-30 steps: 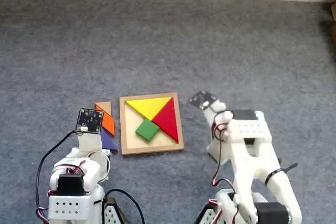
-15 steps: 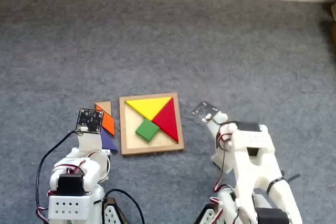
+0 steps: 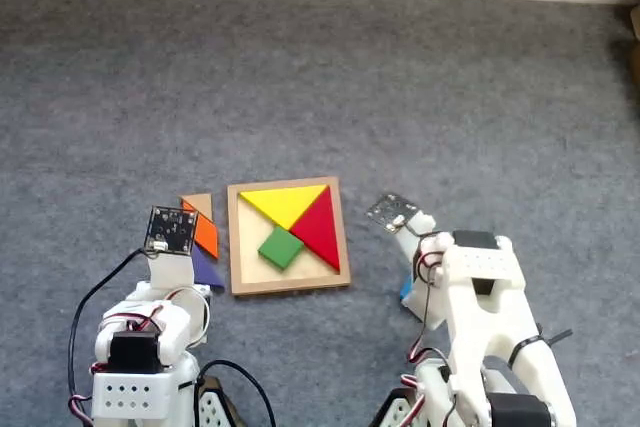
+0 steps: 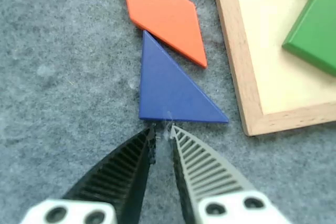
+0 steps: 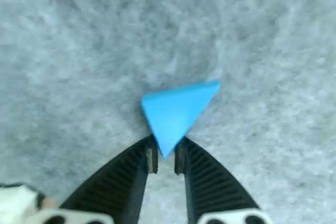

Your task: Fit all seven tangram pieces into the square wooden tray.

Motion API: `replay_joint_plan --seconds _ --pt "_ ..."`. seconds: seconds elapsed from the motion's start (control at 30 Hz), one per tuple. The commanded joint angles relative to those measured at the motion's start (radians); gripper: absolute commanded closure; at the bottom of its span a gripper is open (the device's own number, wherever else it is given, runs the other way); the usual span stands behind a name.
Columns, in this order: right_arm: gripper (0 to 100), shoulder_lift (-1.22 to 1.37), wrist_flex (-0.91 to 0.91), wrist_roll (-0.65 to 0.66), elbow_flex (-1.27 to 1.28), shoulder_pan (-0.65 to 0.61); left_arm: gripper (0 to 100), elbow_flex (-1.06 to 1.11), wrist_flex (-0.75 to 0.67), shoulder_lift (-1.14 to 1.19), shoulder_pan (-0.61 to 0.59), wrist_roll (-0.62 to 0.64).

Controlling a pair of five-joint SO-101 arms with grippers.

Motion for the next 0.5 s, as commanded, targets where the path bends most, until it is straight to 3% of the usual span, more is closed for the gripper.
replay_joint_plan --seconds 0.0,0.2,0.37,0.47 --pt "95.0 -0.021 0.068 -0.101 -0.145 0.005 93 0.021 0.003 -0.047 0.001 0.005" --pt "95.0 -0.019 0.105 -0.209 -0.239 -0.082 93 0.021 0.003 -0.047 0.001 0.005" --pt "94.3 -0.010 0.102 -0.381 -0.237 -0.179 93 0.021 0.003 -0.047 0.001 0.005" --pt "87.0 -0.008 0.102 -0.448 -0.237 -0.211 93 0.021 0.003 -0.047 0.001 0.005"
